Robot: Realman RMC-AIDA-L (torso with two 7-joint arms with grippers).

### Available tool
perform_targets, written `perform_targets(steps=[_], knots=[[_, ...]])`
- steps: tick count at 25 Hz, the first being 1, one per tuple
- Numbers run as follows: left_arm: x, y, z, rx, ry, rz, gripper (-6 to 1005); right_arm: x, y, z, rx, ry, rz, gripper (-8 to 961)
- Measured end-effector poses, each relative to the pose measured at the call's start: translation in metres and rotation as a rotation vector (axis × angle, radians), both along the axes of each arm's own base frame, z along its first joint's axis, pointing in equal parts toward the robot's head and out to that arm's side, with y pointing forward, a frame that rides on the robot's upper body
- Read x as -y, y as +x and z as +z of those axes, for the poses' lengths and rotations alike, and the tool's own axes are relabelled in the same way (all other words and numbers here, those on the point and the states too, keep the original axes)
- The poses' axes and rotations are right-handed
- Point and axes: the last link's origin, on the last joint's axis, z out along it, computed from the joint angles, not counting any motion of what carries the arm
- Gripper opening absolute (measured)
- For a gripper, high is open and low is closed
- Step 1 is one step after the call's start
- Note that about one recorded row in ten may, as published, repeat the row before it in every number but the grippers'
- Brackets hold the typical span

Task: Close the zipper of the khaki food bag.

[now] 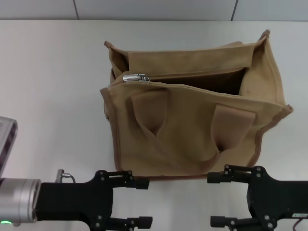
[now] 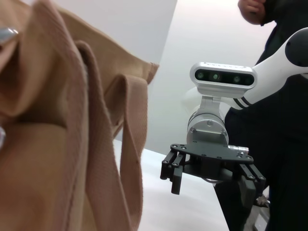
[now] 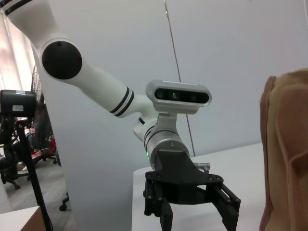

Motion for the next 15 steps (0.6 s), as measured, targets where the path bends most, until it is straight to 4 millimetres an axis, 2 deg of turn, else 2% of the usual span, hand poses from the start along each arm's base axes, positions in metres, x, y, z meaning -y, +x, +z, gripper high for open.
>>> perform_targets(steps=[5, 15], knots=[[-0.0002, -0.002, 0.0072, 0.011, 0.009, 0.002, 766, -0.0054, -0.0046, -0.0018, -0.001, -0.003, 0.012, 785], [-0.0016, -0.0021, 0.0093, 0.01, 0.016, -0.001, 767, -0.0055, -0.0058, -0.0031, -0.007, -0.009, 0.008, 785]])
